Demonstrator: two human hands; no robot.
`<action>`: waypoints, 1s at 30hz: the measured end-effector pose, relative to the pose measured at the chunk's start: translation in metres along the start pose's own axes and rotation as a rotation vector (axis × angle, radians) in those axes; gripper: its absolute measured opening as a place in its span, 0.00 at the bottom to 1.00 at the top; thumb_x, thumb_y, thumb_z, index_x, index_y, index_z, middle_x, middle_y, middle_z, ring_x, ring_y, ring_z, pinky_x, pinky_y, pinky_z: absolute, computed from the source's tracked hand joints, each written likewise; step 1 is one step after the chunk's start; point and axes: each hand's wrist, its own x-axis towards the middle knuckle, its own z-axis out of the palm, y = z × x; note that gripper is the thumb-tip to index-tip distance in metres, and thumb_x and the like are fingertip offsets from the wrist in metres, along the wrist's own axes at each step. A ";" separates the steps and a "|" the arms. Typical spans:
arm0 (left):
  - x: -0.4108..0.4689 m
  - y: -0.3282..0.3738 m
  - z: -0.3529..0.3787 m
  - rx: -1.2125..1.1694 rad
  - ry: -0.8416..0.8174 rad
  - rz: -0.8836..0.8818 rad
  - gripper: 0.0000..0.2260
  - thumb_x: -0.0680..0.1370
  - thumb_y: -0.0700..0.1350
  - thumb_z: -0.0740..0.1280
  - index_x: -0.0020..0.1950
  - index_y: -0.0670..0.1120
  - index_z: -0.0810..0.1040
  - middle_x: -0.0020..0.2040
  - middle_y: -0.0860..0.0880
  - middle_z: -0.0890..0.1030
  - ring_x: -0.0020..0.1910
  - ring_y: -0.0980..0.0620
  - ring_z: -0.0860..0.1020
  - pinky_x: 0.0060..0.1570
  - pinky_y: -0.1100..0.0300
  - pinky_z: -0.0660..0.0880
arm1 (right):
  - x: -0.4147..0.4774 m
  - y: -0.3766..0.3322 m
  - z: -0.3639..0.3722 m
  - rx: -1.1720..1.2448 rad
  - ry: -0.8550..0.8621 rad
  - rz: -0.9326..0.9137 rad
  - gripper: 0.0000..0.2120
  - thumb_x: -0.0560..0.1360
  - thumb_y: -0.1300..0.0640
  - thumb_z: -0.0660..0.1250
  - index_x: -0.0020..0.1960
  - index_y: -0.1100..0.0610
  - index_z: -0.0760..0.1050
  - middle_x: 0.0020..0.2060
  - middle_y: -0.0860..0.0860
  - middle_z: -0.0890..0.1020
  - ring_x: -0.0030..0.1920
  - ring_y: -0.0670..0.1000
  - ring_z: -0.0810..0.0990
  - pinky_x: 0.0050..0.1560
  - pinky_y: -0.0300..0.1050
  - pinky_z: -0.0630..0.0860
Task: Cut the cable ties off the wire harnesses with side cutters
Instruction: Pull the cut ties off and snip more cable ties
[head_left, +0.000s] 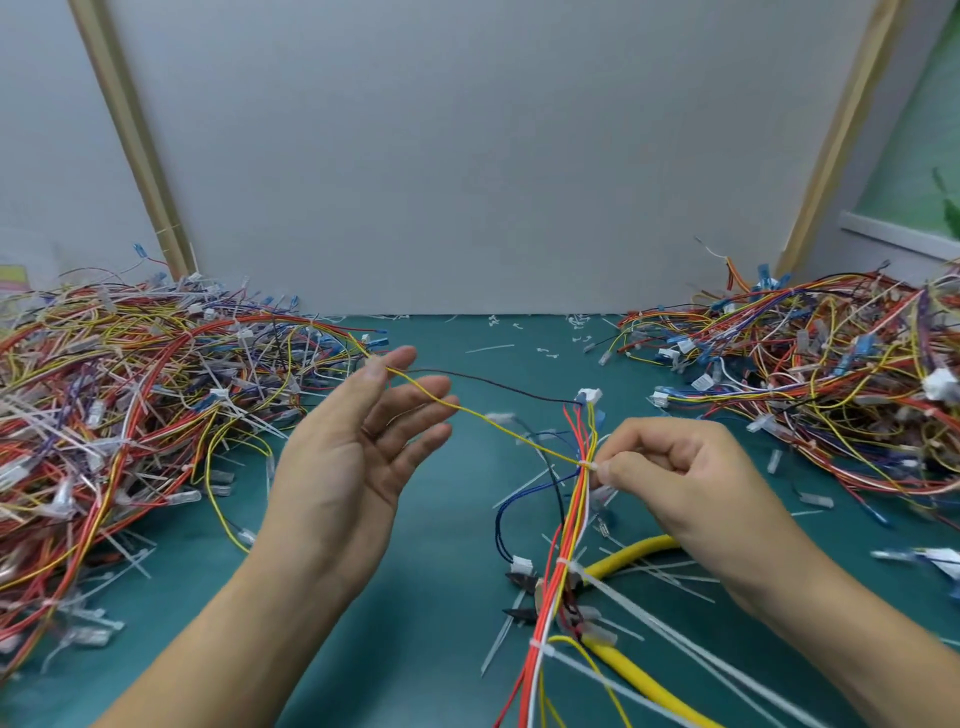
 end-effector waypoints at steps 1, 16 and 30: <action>0.000 -0.002 -0.001 0.026 0.020 0.021 0.16 0.75 0.50 0.67 0.58 0.45 0.80 0.43 0.46 0.86 0.39 0.52 0.85 0.38 0.62 0.81 | 0.001 0.000 -0.001 -0.036 0.007 -0.005 0.07 0.71 0.60 0.70 0.35 0.62 0.79 0.26 0.65 0.73 0.28 0.48 0.68 0.31 0.38 0.63; -0.034 -0.036 0.018 0.888 -0.354 0.550 0.05 0.76 0.41 0.69 0.45 0.50 0.83 0.35 0.53 0.84 0.34 0.57 0.83 0.37 0.59 0.80 | -0.014 -0.027 0.010 -0.375 0.112 -0.308 0.08 0.72 0.44 0.66 0.48 0.45 0.81 0.43 0.44 0.80 0.49 0.48 0.80 0.48 0.35 0.74; -0.033 -0.014 0.016 1.233 -0.209 1.011 0.15 0.76 0.53 0.69 0.58 0.46 0.81 0.49 0.50 0.71 0.42 0.56 0.73 0.45 0.68 0.69 | -0.013 -0.023 0.015 0.099 0.021 -0.146 0.03 0.69 0.56 0.71 0.41 0.55 0.82 0.33 0.48 0.82 0.35 0.46 0.77 0.37 0.37 0.74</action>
